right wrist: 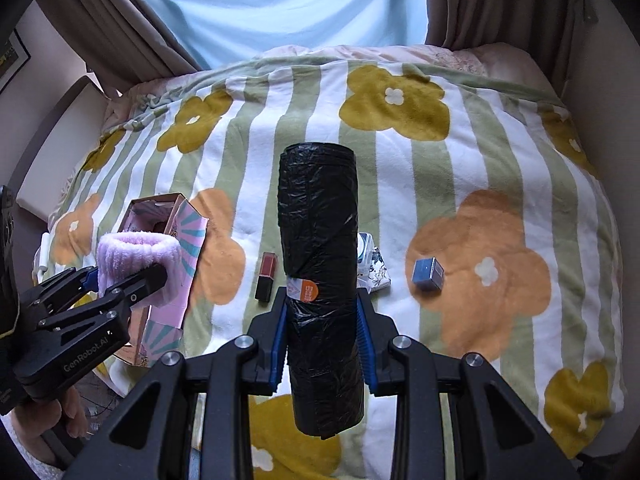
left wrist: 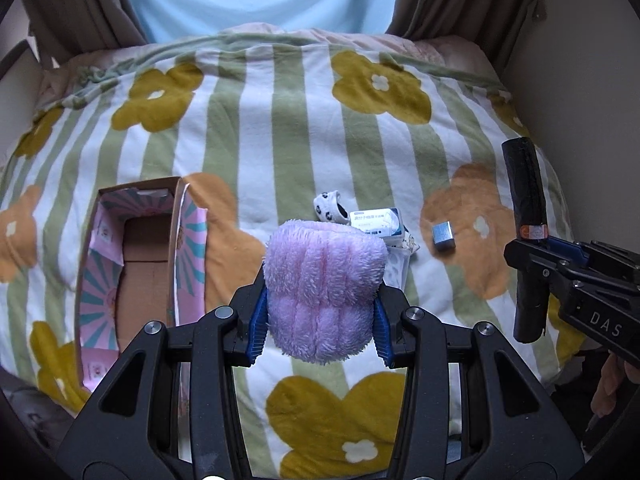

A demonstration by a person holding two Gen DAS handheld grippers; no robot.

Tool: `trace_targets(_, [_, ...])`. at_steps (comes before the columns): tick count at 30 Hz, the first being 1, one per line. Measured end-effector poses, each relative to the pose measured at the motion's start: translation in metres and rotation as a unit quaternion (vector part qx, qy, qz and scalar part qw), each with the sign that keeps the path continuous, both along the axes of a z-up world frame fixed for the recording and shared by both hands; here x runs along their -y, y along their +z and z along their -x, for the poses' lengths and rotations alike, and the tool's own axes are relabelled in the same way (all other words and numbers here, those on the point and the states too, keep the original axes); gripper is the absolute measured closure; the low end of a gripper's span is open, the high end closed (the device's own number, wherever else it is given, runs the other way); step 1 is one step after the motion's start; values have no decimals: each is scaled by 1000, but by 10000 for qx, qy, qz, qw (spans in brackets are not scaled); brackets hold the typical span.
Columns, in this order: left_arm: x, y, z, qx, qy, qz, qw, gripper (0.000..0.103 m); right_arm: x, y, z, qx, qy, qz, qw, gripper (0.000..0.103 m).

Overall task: Organize objects
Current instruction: 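Lift the pink hair tie and black roll and carry both toward the cardboard box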

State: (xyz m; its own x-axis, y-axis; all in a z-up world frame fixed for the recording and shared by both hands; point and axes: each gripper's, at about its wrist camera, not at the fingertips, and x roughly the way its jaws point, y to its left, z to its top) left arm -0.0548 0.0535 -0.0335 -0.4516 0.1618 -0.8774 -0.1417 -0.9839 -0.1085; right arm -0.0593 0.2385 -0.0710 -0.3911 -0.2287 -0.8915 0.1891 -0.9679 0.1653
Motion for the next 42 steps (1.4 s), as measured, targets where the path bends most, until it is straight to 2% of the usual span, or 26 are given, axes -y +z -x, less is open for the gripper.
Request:
trace_targets(3, [7,10,-11,-79,-92,104,9999,64,8,5,-13,-45,-45,-105,9999,75])
trace_targets(13, [51,28,-26,-261,10,-17,9997,64,41,24,-30,-216,-119,-251,9994,75])
trace_targets(24, [137,30,-27,-249,494,23,9985,64,127,29,-16,-267,435,-206,9985,75])
trace_targets(34, [226,1,-23,79,917,83,9957,64,230,10,11,-132,1107,-103,9937,75])
trace_targets(42, [269,-41,-14,405,957,93,9945,64,304,-26,48,249,1714,-155,9848,75])
